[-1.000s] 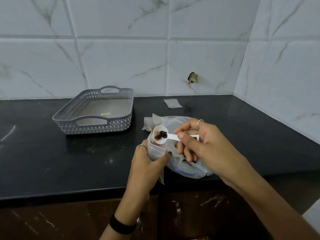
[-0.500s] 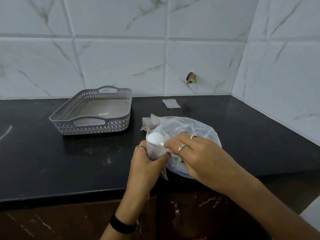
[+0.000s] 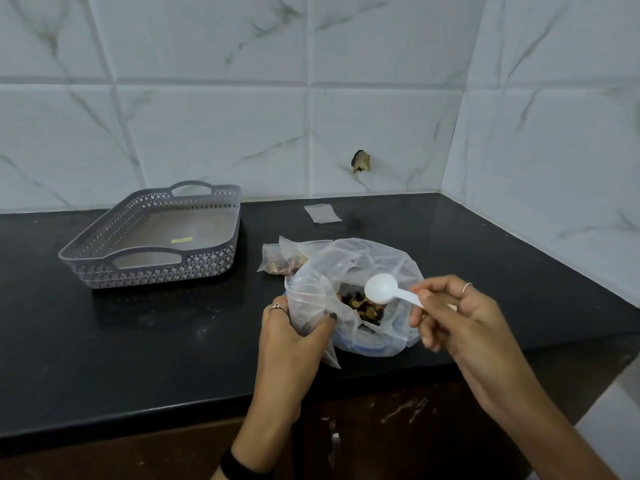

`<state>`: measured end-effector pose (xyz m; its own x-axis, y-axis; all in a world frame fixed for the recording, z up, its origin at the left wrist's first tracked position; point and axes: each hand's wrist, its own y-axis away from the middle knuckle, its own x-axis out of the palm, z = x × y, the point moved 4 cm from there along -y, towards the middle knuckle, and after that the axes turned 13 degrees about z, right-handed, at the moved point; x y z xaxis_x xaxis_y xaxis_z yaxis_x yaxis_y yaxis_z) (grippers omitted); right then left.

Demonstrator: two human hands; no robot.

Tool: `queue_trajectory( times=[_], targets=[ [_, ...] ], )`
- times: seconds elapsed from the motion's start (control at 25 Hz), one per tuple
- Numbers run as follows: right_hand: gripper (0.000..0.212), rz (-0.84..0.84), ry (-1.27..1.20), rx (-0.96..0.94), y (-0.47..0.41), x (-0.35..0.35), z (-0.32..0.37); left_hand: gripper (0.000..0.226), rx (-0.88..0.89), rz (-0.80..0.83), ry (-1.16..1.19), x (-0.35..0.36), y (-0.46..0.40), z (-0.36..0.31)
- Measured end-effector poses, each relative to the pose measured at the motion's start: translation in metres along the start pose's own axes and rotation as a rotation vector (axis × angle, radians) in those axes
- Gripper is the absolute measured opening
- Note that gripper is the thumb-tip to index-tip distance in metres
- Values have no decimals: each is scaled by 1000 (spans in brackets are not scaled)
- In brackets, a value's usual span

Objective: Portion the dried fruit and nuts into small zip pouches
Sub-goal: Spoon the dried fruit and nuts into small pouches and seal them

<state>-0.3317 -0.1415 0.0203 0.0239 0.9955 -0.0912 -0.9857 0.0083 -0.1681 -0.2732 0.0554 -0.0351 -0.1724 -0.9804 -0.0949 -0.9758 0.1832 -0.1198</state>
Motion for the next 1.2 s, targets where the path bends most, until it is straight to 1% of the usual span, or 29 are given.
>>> queue_trajectory(
  times=[0.12, 0.2, 0.32, 0.48, 0.6, 0.76, 0.92, 0.96, 1.04, 1.08, 1.12, 1.2],
  targets=[
    [10, -61, 230, 37, -7, -8, -13, 35, 5, -1, -22, 10, -5, 2],
    [7, -71, 406, 43, -20, -6, -19, 40, 18, -14, -45, 16, -8, 1],
    [2, -130, 653, 2, -39, -3, -23, 50, 12, -26, -107, 22, -15, -2],
    [5, -179, 848, -51, -57, 0, -32, 56, 34, 15, -189, 24, -25, -6],
    [9, -217, 1049, -80, -64, 1, -39, 51, 26, 49, -147, 22, -23, -4],
    [11, -204, 1067, -136, -69, -1, -45, 37, 35, 35, -131, 13, -13, 0],
    [18, -224, 1000, -133, -61, -2, -44, 29, 47, 4, -100, 0, 2, -2],
    [18, -252, 970, -159, -54, 2, -38, 28, 58, -16, -122, -3, 7, -5],
    [15, -279, 863, -271, -34, 19, -22, 30, 107, -86, -189, -8, 17, -11],
    [14, -244, 786, -337, -22, 33, -12, 31, 140, -116, -203, -9, 20, -16],
    [14, -172, 705, -396, -10, 50, -2, 32, 172, -139, -205, -11, 23, -18],
    [23, 22, 594, -459, 8, 82, 12, 31, 201, -146, -180, -15, 24, -19]
  ],
)
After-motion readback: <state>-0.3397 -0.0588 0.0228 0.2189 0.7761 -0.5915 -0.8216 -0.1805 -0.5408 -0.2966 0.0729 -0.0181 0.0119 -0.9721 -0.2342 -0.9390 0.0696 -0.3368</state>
